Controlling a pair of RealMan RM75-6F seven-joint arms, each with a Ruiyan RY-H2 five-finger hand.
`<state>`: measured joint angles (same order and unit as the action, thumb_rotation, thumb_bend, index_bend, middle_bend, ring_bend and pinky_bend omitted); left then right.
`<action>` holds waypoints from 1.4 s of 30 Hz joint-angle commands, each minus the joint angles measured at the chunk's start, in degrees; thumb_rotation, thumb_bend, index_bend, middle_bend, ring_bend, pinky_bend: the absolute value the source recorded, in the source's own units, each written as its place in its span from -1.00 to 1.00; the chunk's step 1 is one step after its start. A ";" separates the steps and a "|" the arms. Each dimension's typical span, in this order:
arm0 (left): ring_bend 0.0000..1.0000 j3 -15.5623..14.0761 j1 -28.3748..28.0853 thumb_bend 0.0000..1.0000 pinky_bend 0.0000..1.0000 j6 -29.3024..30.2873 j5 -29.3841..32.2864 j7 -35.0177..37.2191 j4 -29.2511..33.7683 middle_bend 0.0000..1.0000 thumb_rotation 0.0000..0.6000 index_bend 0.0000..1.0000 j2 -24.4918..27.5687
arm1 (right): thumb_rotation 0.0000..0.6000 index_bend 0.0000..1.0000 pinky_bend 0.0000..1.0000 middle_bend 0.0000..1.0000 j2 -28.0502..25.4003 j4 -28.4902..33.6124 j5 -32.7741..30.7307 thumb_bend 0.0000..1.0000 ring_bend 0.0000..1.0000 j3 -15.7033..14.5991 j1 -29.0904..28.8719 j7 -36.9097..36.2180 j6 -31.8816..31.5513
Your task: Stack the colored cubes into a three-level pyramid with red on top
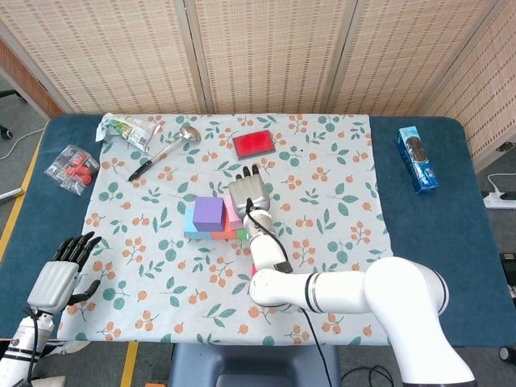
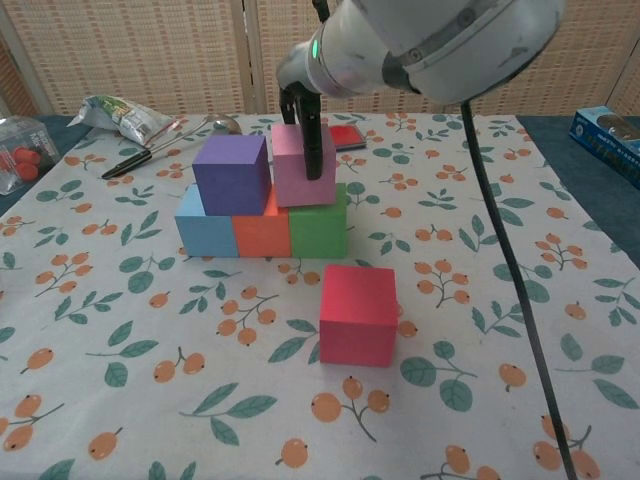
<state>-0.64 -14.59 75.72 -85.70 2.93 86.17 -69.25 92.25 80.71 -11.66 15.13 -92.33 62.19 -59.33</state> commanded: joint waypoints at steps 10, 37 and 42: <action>-1.00 -0.12 0.26 -0.28 -0.88 -0.61 -0.20 0.77 -0.58 -1.00 1.00 -1.00 0.08 | 1.00 0.06 -1.00 -0.65 2.23 -1.60 -1.05 -1.00 -1.00 3.53 0.78 3.94 -1.59; -1.00 0.19 1.54 -0.28 -0.89 -0.11 0.33 0.43 0.23 -1.00 1.00 -1.00 0.65 | 1.00 -0.49 -1.00 -0.70 -6.72 9.14 19.33 -1.00 -1.00 5.28 13.78 -5.99 9.48; -1.00 0.43 1.73 -0.28 -0.89 -0.08 0.81 -0.37 0.54 -1.00 1.00 -1.00 0.76 | 1.00 -0.49 -1.00 -0.70 -8.45 8.96 29.41 -1.00 -1.00 3.63 17.69 -13.43 14.15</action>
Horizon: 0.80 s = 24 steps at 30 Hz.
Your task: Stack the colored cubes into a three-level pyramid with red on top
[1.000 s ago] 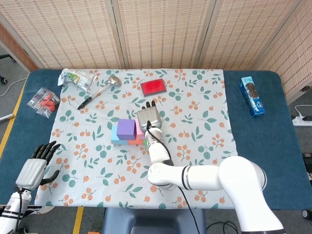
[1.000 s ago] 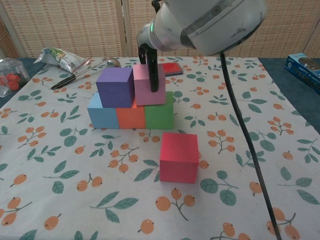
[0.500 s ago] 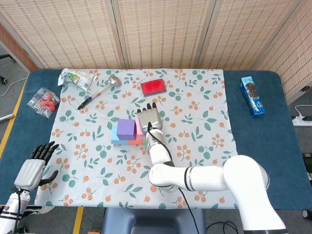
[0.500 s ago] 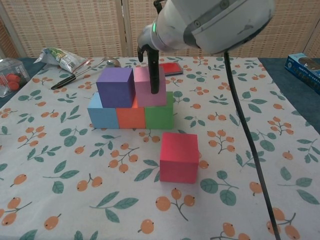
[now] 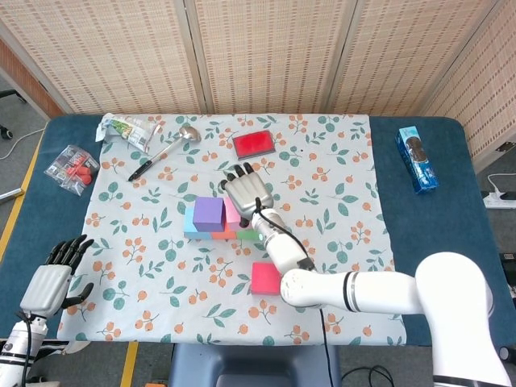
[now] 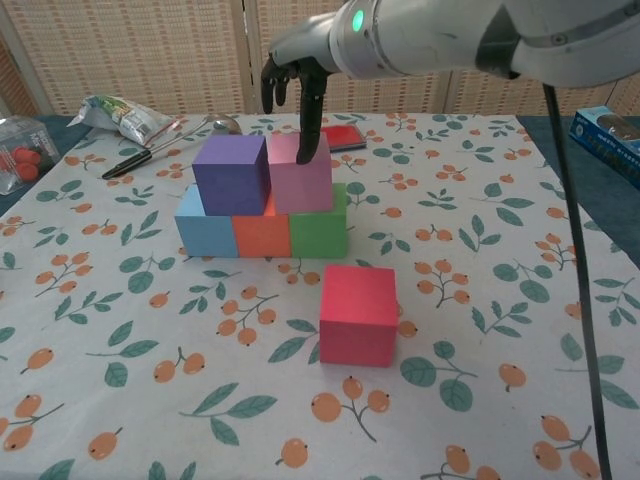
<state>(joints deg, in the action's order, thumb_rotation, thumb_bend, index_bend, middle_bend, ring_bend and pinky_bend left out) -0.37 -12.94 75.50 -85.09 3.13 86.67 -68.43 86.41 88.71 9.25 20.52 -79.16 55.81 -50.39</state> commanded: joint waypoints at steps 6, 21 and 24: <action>-1.00 0.60 0.34 -0.28 -0.89 0.61 0.75 -2.91 0.70 -1.00 1.00 -1.00 -0.45 | 1.00 -0.70 -1.00 -0.73 -2.42 -0.86 12.64 -1.00 -1.00 -4.43 4.81 -10.88 7.21; -1.00 0.69 0.07 -0.28 -0.89 -1.05 1.45 -2.64 1.35 -1.00 1.00 -1.00 -0.07 | 1.00 -0.49 -1.00 -0.73 0.09 -6.15 15.60 -1.00 -1.00 -8.41 2.40 -15.61 8.93; -1.00 0.69 0.10 -0.28 -0.89 -1.17 1.53 -2.48 1.24 -1.00 1.00 -1.00 -0.08 | 1.00 -0.45 -1.00 -0.73 0.79 -7.28 15.39 -1.00 -1.00 -8.85 1.81 -16.13 8.93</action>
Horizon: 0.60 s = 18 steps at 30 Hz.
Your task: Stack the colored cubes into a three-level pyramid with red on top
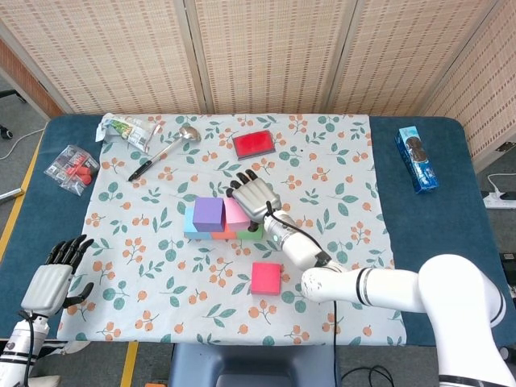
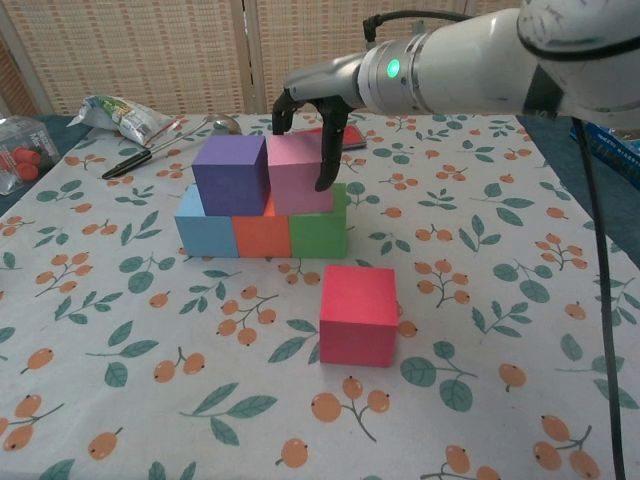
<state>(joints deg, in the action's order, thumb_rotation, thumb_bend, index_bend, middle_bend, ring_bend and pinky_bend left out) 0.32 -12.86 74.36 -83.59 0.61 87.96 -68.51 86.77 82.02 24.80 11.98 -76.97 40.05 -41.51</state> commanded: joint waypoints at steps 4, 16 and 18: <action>-1.00 0.05 0.06 -0.28 -0.89 -0.15 0.17 0.25 -0.27 -1.00 1.00 -1.00 -0.01 | 1.00 -0.42 -1.00 -0.73 1.10 -1.88 -0.73 -1.00 -1.00 -0.68 -1.09 -1.06 -0.01; -1.00 0.05 0.19 -0.28 -0.89 -0.05 -0.13 0.86 -0.75 -1.00 1.00 -1.00 -0.19 | 1.00 -0.22 -1.00 -0.73 2.15 -3.14 -2.06 -1.00 -1.00 -1.30 -2.17 -2.01 -1.68; -1.00 0.06 0.22 -0.28 -0.89 0.02 -0.19 0.95 -0.75 -1.00 1.00 -1.00 -0.17 | 1.00 -0.19 -1.00 -0.73 2.19 -2.96 -2.45 -1.00 -1.00 -1.15 -2.28 -2.15 -2.05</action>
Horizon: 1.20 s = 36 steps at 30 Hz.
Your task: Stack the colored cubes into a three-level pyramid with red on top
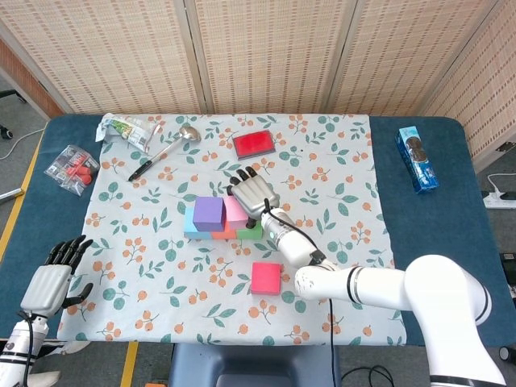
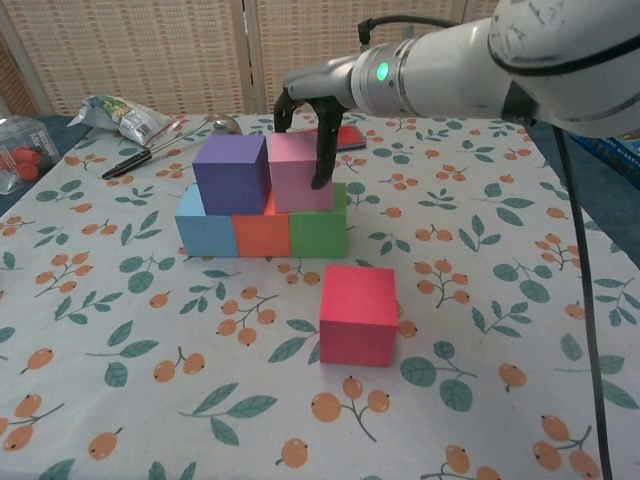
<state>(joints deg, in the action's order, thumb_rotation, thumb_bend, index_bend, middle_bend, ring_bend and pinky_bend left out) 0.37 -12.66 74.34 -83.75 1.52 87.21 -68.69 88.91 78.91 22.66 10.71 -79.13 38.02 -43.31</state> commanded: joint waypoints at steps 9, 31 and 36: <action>-1.00 -0.10 0.27 -0.28 -0.89 0.34 -0.33 0.51 -0.09 -1.00 1.00 -1.00 0.15 | 1.00 -0.17 -1.00 -0.73 -0.51 2.13 -3.63 -1.00 -1.00 0.61 -1.25 0.81 -2.10; -1.00 -0.45 0.64 -0.28 -0.89 0.17 -0.67 2.08 -1.32 -1.00 1.00 -1.00 -0.22 | 1.00 -0.17 -1.00 -0.73 1.46 1.90 -10.34 -1.00 -1.00 0.53 -4.32 5.01 -4.34; -1.00 -0.50 0.75 -0.28 -0.89 0.16 -0.62 2.23 -1.43 -1.00 1.00 -1.00 -0.21 | 1.00 -0.17 -1.00 -0.73 1.71 1.89 -11.09 -1.00 -1.00 0.75 -4.54 5.47 -4.83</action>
<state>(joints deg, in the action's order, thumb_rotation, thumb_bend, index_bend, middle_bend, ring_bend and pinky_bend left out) -0.12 -11.92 74.50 -84.37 3.74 85.78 -68.90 90.60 80.80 11.58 11.44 -83.65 43.46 -48.11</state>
